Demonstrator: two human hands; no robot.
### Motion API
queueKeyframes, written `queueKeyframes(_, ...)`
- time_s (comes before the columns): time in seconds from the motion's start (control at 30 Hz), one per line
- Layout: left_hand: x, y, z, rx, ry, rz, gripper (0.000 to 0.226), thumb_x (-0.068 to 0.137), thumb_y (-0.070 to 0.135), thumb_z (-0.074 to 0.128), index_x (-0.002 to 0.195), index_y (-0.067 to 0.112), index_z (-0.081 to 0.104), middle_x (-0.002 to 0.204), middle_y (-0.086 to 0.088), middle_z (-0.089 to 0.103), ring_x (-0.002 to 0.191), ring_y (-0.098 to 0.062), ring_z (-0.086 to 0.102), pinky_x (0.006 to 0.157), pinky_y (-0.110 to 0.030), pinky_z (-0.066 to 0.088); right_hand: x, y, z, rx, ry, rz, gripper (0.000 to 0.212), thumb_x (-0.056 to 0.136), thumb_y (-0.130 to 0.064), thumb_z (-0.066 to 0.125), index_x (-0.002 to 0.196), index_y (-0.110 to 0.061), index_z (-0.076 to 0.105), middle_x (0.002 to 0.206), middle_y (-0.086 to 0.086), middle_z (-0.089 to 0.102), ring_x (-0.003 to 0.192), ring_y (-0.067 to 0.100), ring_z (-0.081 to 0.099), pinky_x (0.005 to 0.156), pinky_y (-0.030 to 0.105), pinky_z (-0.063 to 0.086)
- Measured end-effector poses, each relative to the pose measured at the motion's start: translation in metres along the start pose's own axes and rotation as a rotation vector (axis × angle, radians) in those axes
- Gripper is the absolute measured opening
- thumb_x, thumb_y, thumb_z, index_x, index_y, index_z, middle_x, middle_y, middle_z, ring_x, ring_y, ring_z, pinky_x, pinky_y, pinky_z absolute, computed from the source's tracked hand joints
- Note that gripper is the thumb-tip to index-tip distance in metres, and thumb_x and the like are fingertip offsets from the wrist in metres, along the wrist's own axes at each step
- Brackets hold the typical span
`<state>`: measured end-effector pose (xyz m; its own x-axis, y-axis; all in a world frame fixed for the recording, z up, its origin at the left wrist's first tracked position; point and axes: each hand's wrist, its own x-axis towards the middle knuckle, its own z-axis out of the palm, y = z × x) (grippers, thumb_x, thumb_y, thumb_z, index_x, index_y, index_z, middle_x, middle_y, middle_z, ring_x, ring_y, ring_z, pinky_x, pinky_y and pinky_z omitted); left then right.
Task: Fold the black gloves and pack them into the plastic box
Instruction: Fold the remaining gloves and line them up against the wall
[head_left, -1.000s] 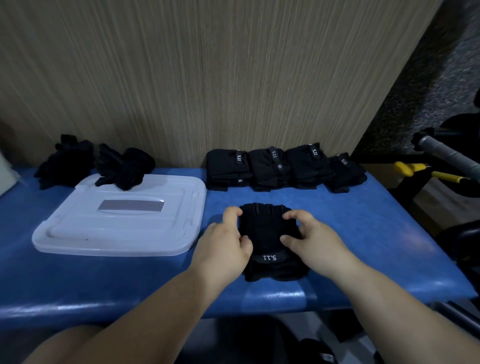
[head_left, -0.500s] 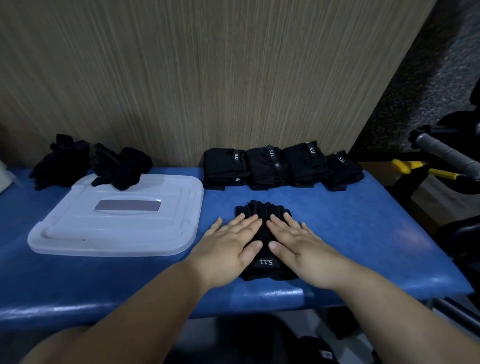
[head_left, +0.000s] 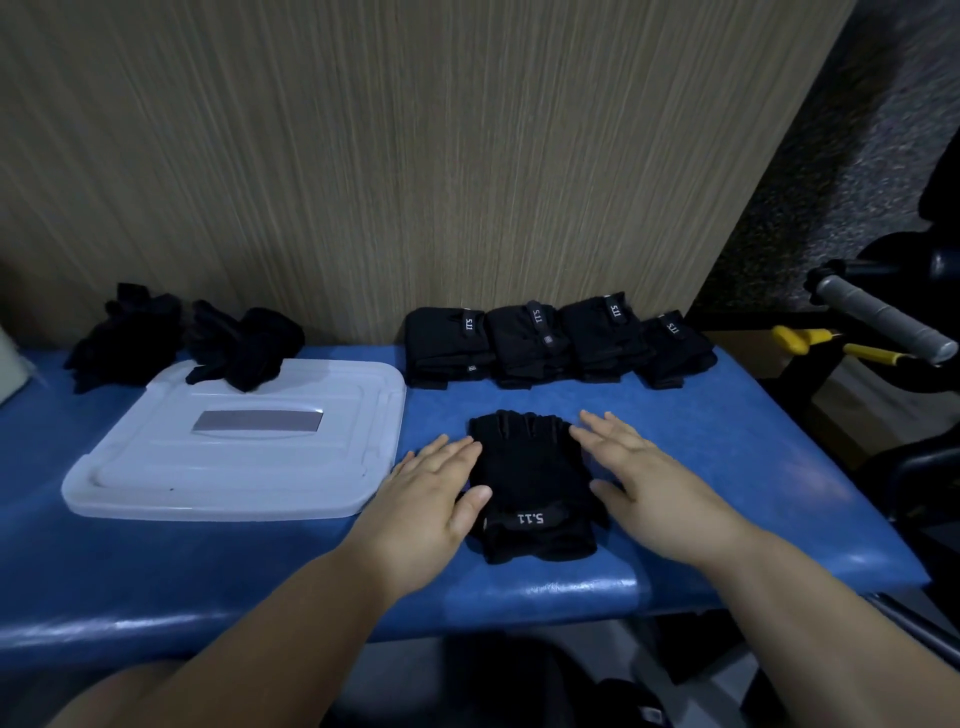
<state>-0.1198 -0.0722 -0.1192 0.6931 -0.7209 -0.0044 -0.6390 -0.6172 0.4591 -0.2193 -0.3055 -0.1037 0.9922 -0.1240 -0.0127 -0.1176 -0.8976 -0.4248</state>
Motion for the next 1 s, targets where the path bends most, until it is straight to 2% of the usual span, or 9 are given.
queueKeyframes(0.07, -0.003, 0.001, -0.003, -0.055, 0.032, 0.037, 0.06, 0.102, 0.029, 0.038, 0.152, 0.034, 0.007, 0.156, 0.021, 0.01, 0.144, 0.003, -0.002, 0.119, -0.023, 0.002, -0.005, 0.0, -0.005, 0.083, 0.018, -0.051, 0.071, 0.089, -0.008, 0.058, 0.145, -0.044, 0.031, 0.15, -0.034, 0.013, 0.138, -0.013, 0.014, 0.109, 0.011, 0.018)
queueKeyframes(0.13, -0.005, 0.003, -0.004, -0.055, 0.034, 0.114, 0.07, 0.096, 0.012, 0.045, 0.151, 0.039, 0.009, 0.142, 0.031, 0.013, 0.135, 0.013, -0.003, 0.117, -0.019, 0.003, -0.007, 0.0, -0.006, 0.135, -0.017, -0.101, 0.073, 0.082, -0.002, 0.063, 0.138, -0.044, 0.042, 0.147, -0.031, 0.024, 0.135, -0.013, 0.023, 0.108, 0.009, 0.022)
queueKeyframes(0.27, 0.001, -0.002, 0.002, -0.124, 0.013, 0.262, 0.072, 0.082, -0.006, 0.05, 0.138, 0.038, 0.043, 0.132, 0.032, 0.037, 0.125, 0.027, 0.01, 0.107, -0.003, 0.011, -0.007, -0.002, -0.005, 0.142, -0.069, -0.11, 0.058, 0.079, 0.0, 0.065, 0.122, -0.04, 0.058, 0.13, -0.026, 0.043, 0.122, -0.011, 0.041, 0.102, 0.003, 0.027)
queueKeyframes(0.43, 0.007, -0.007, 0.002, -0.204, -0.001, 0.267, 0.061, 0.086, 0.007, 0.064, 0.13, 0.045, 0.047, 0.122, 0.04, 0.035, 0.116, 0.03, 0.023, 0.096, 0.005, 0.016, -0.007, -0.001, -0.006, 0.139, -0.124, -0.088, 0.054, 0.082, -0.003, 0.066, 0.126, -0.035, 0.059, 0.128, -0.027, 0.044, 0.122, -0.01, 0.04, 0.1, -0.001, 0.022)
queueKeyframes(0.6, 0.014, -0.006, 0.01, -0.193, 0.11, 0.212, 0.046, 0.081, 0.01, 0.071, 0.117, 0.037, 0.063, 0.111, 0.031, 0.051, 0.113, 0.008, 0.044, 0.097, -0.006, 0.028, -0.005, 0.0, -0.005, 0.161, -0.148, -0.063, 0.06, 0.079, -0.002, 0.068, 0.126, -0.039, 0.057, 0.131, -0.026, 0.042, 0.126, -0.01, 0.035, 0.103, 0.0, 0.02)
queueKeyframes(0.73, 0.014, -0.002, 0.01, -0.266, 0.156, 0.149, 0.027, 0.087, 0.021, 0.066, 0.103, 0.042, 0.064, 0.099, 0.024, 0.061, 0.1, 0.003, 0.052, 0.089, -0.018, 0.042, -0.006, -0.003, -0.007, 0.204, -0.119, -0.07, 0.055, 0.073, -0.012, 0.079, 0.116, -0.041, 0.062, 0.126, -0.029, 0.048, 0.121, -0.011, 0.041, 0.102, 0.007, 0.032)
queueKeyframes(0.83, 0.012, 0.004, 0.004, -0.423, 0.133, 0.083, 0.016, 0.09, 0.035, 0.063, 0.098, 0.049, 0.061, 0.097, 0.025, 0.067, 0.097, 0.007, 0.059, 0.08, -0.011, 0.044, -0.006, -0.008, -0.007, 0.232, -0.053, -0.041, 0.047, 0.067, -0.022, 0.086, 0.104, -0.04, 0.064, 0.114, -0.021, 0.056, 0.11, -0.008, 0.049, 0.093, 0.01, 0.039)
queueKeyframes(0.93, 0.008, 0.013, 0.002, -0.647, 0.125, -0.021, 0.015, 0.089, 0.03, 0.065, 0.098, 0.042, 0.062, 0.095, 0.028, 0.069, 0.094, 0.009, 0.063, 0.079, -0.009, 0.045, -0.002, -0.01, -0.003, 0.35, 0.049, -0.025, 0.03, 0.069, -0.025, 0.086, 0.086, -0.039, 0.067, 0.094, -0.009, 0.065, 0.09, 0.0, 0.06, 0.083, 0.021, 0.047)
queueKeyframes(1.0, 0.008, 0.017, 0.003, -0.736, 0.139, -0.071, 0.014, 0.09, 0.029, 0.064, 0.103, 0.033, 0.065, 0.097, 0.022, 0.071, 0.096, 0.007, 0.064, 0.082, -0.011, 0.046, -0.001, -0.011, -0.002, 0.454, 0.072, -0.006, 0.022, 0.076, -0.024, 0.081, 0.092, -0.033, 0.068, 0.092, -0.009, 0.07, 0.087, 0.0, 0.064, 0.082, 0.023, 0.049)
